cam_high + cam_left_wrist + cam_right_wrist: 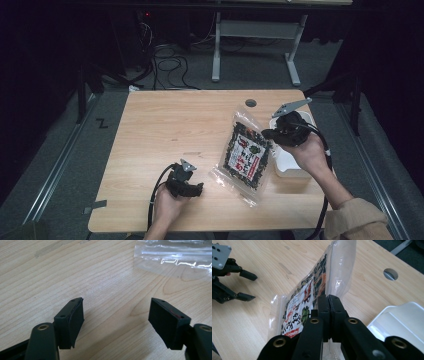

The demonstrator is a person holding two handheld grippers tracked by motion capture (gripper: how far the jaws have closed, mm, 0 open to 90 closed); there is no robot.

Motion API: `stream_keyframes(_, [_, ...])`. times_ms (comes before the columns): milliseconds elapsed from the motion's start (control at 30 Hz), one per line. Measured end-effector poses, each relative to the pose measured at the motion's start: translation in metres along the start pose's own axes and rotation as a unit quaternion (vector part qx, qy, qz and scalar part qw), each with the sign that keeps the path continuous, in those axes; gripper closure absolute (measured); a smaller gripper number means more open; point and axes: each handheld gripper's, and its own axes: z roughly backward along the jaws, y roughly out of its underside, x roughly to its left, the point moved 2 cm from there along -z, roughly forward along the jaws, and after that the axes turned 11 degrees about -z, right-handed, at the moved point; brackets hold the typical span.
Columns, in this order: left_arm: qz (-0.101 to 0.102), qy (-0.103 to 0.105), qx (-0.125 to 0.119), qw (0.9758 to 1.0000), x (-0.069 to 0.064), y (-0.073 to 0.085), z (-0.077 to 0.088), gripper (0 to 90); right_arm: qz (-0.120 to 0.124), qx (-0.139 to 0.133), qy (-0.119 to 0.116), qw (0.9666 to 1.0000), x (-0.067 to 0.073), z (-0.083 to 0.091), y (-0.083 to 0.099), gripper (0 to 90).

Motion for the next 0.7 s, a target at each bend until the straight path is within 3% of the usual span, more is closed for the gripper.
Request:
stream_keyframes(267, [0.001,-0.001,0.000,1.0000,0.000,0.000,0.000,29.3,0.006,0.001,0.012,0.9999,-0.002,0.005,-0.009,90.0])
stream_keyframes(433, [0.002,-0.002,-0.001,1.0000,0.001,0.000,0.001,29.3,0.013,-0.011,0.034,0.9993,-0.007,0.011,-0.016,90.0])
stream_keyframes(700, [0.002,-0.003,0.001,1.0000,0.001,0.000,0.000,29.2,-0.003,-0.033,0.061,0.9976,-0.021,0.023,-0.021,90.0])
